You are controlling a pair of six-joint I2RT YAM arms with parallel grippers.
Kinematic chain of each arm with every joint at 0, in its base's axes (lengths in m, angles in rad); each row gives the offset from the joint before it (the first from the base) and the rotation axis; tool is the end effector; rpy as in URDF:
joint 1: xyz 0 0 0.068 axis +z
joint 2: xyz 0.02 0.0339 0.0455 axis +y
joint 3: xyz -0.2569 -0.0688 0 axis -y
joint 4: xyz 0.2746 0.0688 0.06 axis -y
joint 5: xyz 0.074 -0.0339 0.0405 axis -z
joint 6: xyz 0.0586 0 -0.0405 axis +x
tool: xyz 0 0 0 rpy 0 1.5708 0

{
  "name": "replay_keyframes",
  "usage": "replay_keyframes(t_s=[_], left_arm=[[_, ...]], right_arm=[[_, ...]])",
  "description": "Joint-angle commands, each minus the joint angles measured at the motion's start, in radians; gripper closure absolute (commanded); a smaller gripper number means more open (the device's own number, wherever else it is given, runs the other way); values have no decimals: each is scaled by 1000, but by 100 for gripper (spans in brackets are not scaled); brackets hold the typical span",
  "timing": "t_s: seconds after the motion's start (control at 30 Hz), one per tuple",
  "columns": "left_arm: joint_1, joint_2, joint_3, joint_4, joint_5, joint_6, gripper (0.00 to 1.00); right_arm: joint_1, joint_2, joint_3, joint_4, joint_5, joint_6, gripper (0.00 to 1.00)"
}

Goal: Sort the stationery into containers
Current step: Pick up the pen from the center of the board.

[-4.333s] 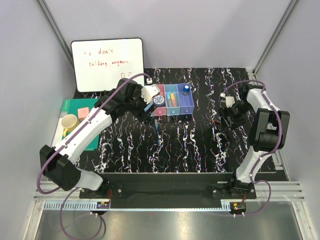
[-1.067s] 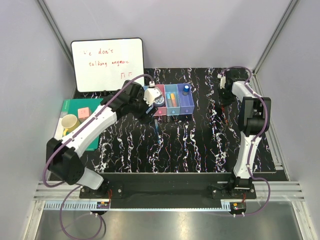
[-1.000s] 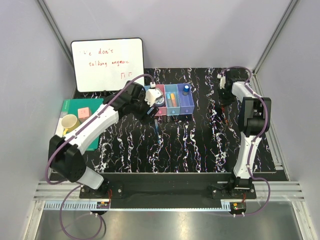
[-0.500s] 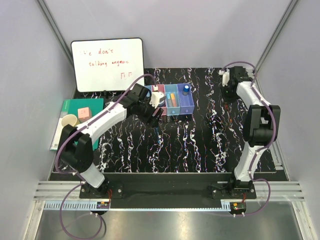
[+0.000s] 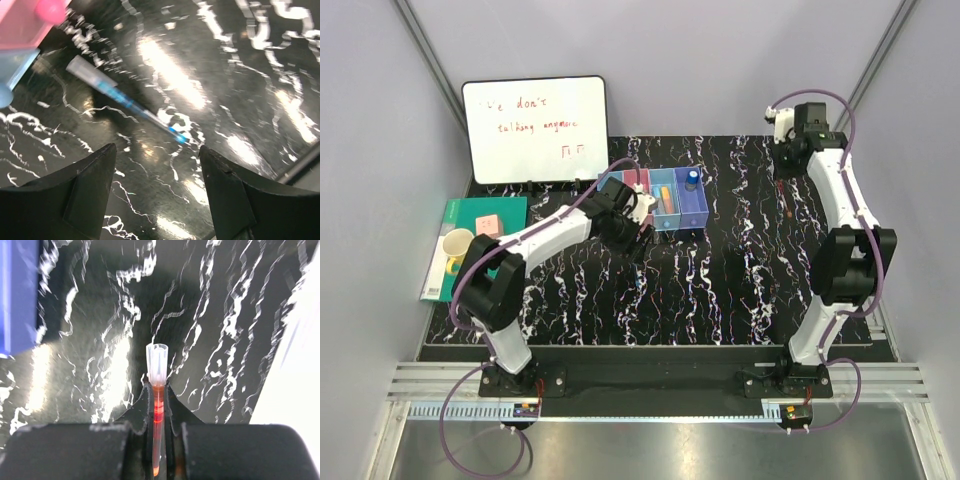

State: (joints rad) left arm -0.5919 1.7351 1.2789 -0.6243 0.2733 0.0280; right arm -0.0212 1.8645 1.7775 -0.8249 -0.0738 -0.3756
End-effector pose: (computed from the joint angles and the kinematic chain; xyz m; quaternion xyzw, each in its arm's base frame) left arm 0.3201 -0.2343 0.1848 0.3246 0.9052 -0.1938 0.1942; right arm 0.4542 -0.0053 0.2906 -0.1784 0.9287 -0.0295 0.3238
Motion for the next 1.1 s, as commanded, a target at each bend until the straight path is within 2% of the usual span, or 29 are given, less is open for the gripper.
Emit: replay_keyframes(t_s=[0.0, 0.33, 0.6, 0.83, 1.07], left_arm=[[-2, 40, 57, 35, -115, -75, 28], [-5, 179, 146, 38, -171, -143, 29], [-6, 267, 180, 37, -181, -169, 32], [-6, 316, 208, 35, -200, -175, 42], [-6, 350, 218, 32, -226, -178, 51]], right_arm=[[7, -70, 115, -56, -49, -13, 98], [7, -91, 180, -82, -69, -20, 97], [7, -90, 302, -128, -96, -13, 97], [9, -76, 427, -177, -144, 18, 96], [9, -90, 457, -197, -178, 43, 96]])
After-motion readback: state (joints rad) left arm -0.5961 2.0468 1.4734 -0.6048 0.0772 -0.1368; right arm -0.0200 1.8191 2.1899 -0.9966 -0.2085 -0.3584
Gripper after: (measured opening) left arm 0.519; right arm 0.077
